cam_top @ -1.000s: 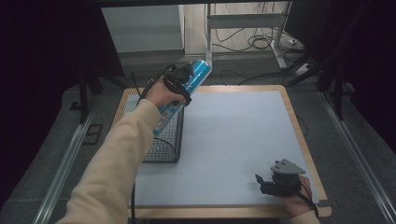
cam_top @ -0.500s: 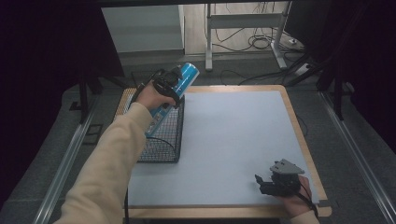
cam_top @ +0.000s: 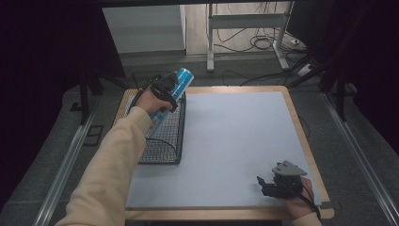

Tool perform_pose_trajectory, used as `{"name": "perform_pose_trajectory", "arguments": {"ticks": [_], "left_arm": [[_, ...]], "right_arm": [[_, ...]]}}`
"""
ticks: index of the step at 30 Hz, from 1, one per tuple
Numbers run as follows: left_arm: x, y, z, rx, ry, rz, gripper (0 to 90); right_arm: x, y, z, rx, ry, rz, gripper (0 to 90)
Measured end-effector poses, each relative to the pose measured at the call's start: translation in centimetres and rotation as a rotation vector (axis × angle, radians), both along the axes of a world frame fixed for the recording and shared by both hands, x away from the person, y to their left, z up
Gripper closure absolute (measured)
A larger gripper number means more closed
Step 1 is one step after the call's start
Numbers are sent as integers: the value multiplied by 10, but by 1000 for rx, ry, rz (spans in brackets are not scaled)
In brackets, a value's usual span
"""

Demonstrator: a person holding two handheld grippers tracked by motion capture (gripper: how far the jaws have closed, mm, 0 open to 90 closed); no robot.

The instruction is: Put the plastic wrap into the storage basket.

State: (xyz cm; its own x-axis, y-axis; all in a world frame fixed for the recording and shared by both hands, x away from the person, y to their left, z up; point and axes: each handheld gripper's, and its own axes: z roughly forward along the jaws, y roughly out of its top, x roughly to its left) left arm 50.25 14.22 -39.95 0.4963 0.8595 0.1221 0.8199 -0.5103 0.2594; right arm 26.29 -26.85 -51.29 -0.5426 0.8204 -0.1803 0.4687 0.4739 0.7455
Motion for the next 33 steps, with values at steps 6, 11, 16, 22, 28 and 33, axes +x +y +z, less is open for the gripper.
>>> {"name": "perform_pose_trajectory", "arguments": {"ticks": [6, 11, 16, 22, 28, 33], "left_arm": [[10, 1, -12, 19, 19, -1, 316], [17, -1, -20, 21, 22, 2, 315], [23, -5, -31, 72, 25, -3, 315], [26, -2, -36, 69, 17, 7, 312], [24, 0, -34, 67, -15, 15, 259], [18, -1, -30, 53, -39, 26, 177]], "right_arm": [[0, -1, 1, 3, -2, -4, 123], [1, -2, 0, -1, -1, -8, 123], [0, -2, 0, -4, -1, -6, 124], [0, -1, -1, -13, 2, -3, 124], [0, 0, -1, -15, 1, -1, 124], [0, 0, -1, -14, 2, -1, 123]]}}
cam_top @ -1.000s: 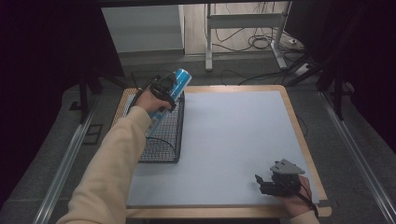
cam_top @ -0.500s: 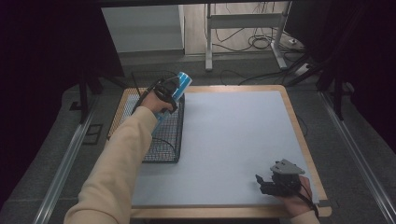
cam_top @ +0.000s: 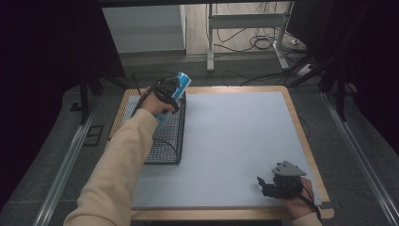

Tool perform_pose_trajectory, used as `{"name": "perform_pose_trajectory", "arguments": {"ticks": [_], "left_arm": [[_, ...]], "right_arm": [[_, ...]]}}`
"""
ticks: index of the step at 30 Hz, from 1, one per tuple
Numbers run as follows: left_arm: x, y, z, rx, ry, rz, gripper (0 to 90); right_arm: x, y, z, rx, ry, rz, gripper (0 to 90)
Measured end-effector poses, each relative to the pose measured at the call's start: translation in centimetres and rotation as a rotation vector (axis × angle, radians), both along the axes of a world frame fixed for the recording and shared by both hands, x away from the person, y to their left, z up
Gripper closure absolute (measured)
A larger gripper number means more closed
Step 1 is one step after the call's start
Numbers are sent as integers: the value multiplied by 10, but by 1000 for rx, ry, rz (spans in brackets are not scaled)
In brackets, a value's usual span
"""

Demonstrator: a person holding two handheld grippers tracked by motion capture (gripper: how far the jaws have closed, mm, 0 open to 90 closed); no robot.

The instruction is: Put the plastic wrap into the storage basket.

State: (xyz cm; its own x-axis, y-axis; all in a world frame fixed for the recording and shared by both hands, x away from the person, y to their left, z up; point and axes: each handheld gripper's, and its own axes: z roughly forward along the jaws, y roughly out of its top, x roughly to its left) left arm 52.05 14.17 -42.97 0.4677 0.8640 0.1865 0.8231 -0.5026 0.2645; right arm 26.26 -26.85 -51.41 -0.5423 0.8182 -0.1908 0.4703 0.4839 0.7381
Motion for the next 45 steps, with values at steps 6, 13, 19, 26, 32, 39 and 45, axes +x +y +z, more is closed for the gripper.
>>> {"name": "perform_pose_trajectory", "arguments": {"ticks": [6, 13, 19, 26, 32, 39, 45], "left_arm": [[-14, 9, 7, -64, -31, 17, 149], [-41, 21, 26, -184, -89, 4, 141], [-65, 21, 40, -245, -134, -41, 149], [-107, 8, 58, -342, -184, -142, 165], [-147, -7, 63, -395, -215, -226, 166], [-197, -37, 47, -422, -234, -335, 166], [-221, -57, 16, -491, -214, -389, 165]], "right_arm": [[0, -1, 1, 7, -2, -2, 123], [1, -1, 2, 17, -9, -9, 124], [0, -1, 2, 12, -15, -1, 123], [1, 3, 1, 14, -13, 19, 123], [-3, 4, 5, 12, -39, 26, 124], [-5, 3, 6, 14, -66, 31, 123], [-4, 4, 5, 10, -62, 35, 123]]}}
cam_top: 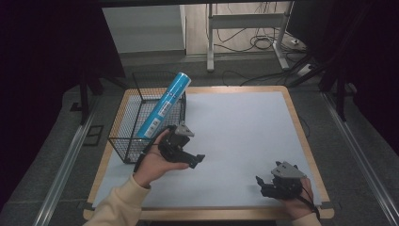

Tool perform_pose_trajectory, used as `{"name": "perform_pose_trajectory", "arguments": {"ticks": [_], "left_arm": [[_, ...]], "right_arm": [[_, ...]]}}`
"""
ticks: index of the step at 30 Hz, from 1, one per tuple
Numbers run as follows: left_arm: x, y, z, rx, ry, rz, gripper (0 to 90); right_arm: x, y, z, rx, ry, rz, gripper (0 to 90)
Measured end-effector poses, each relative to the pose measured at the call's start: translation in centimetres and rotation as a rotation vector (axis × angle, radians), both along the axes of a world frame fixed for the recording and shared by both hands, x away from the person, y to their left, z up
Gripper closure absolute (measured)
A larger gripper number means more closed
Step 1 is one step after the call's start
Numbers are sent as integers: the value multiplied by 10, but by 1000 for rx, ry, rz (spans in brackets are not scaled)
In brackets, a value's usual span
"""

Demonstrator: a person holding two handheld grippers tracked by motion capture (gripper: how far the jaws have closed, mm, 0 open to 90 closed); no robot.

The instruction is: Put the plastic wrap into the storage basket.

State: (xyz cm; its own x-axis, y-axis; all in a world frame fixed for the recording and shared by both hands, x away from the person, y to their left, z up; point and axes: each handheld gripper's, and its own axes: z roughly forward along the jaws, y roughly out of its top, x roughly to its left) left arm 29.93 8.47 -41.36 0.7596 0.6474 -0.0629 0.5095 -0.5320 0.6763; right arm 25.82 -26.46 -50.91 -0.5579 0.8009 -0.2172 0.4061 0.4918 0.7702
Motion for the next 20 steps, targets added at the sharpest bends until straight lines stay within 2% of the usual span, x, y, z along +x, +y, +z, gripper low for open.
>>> {"name": "perform_pose_trajectory", "arguments": {"ticks": [4, 7, 9, 11, 20], "left_arm": [[-12, -10, -21, -40, -10, -20, 171], [-17, -14, -31, -45, -3, -36, 170], [-19, -17, -38, -33, 2, -40, 172], [-18, -17, -42, -23, 13, -41, 172], [-14, -15, -50, -29, 32, -31, 171]], "right_arm": [[0, 0, -1, -2, 1, 2, 123], [0, 0, -1, -5, 1, 5, 123], [0, 0, -1, -5, 1, 6, 123], [0, 0, -1, -6, 2, 7, 123], [1, -1, -1, -8, -10, 9, 123]]}}
